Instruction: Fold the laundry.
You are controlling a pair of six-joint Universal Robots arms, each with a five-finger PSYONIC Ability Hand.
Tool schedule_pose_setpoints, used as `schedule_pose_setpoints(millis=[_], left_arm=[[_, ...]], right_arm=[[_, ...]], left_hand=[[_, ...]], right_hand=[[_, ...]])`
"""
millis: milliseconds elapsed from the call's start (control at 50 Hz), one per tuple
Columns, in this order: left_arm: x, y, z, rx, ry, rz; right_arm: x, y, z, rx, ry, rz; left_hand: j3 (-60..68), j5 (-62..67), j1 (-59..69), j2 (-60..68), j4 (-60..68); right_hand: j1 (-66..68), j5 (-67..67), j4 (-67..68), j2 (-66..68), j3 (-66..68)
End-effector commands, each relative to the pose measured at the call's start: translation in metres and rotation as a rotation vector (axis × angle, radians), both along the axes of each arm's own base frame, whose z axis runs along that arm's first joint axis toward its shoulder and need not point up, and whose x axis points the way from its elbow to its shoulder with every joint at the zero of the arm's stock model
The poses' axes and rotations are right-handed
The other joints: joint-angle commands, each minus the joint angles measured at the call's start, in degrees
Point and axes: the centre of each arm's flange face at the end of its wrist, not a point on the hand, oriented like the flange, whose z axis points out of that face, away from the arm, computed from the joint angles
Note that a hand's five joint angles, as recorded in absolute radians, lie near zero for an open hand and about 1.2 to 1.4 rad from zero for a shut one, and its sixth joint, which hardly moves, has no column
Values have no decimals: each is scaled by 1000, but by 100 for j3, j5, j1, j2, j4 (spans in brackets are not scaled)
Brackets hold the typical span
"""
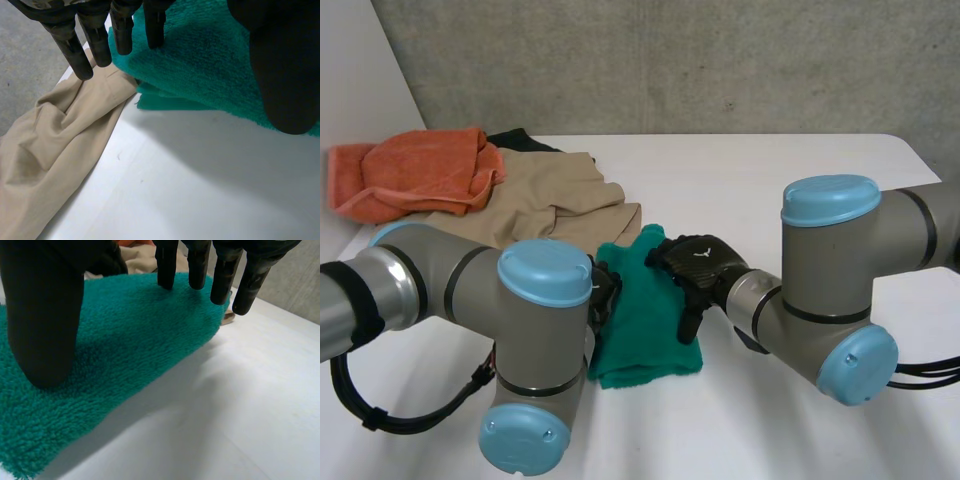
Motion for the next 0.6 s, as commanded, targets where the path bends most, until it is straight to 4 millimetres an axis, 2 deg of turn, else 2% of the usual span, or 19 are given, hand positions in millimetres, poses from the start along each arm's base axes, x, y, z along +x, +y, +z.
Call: schedule_pose_setpoints(millis=[20, 200, 320, 400, 420, 480, 520, 560, 600], left_arm=[[4, 0, 3, 2, 5, 13], [4, 2, 0, 12, 35, 16], [-1, 4, 5, 20, 91, 3], [-4, 4, 26, -8, 152, -11], [-4, 3, 37, -25, 183, -12], [-2, 2, 53, -49, 226, -12], [0, 2, 72, -76, 272, -20], [5, -2, 91, -105, 319, -27], [9, -5, 100, -115, 341, -34]], right_arm=[[1, -4, -14, 3, 40, -2], [-5, -10, -22, -85, 177, -25], [-6, -8, -12, -100, 168, -28], [-11, -3, 13, -123, 117, -50], [-13, -2, 17, -121, 104, -58], [-18, 3, 31, -105, 40, -93], [-27, 1, 39, -81, -13, -144], [-36, -5, 40, -52, -45, -191], [-51, -13, 37, 10, -83, -262]], left_hand=[[-47, -94, 34, -14, 1], [-64, -111, 18, -31, -15], [-64, -111, 18, -31, -15], [-47, -94, 34, -14, 1], [-47, -94, 34, -14, 1], [-30, -77, 51, 3, 18], [-13, -60, 68, 19, 35], [3, -44, 85, 36, 52], [3, -44, 85, 36, 52]], right_hand=[[-171, -392, -355, -277, -241], [-171, -392, -355, -277, -241], [-171, -392, -355, -277, -241], [-171, -392, -355, -277, -241], [-171, -392, -355, -277, -241], [-171, -392, -355, -277, -241], [-171, -392, -355, -277, -241], [-171, -392, -355, -277, -241], [-171, -392, -355, -277, -241]])
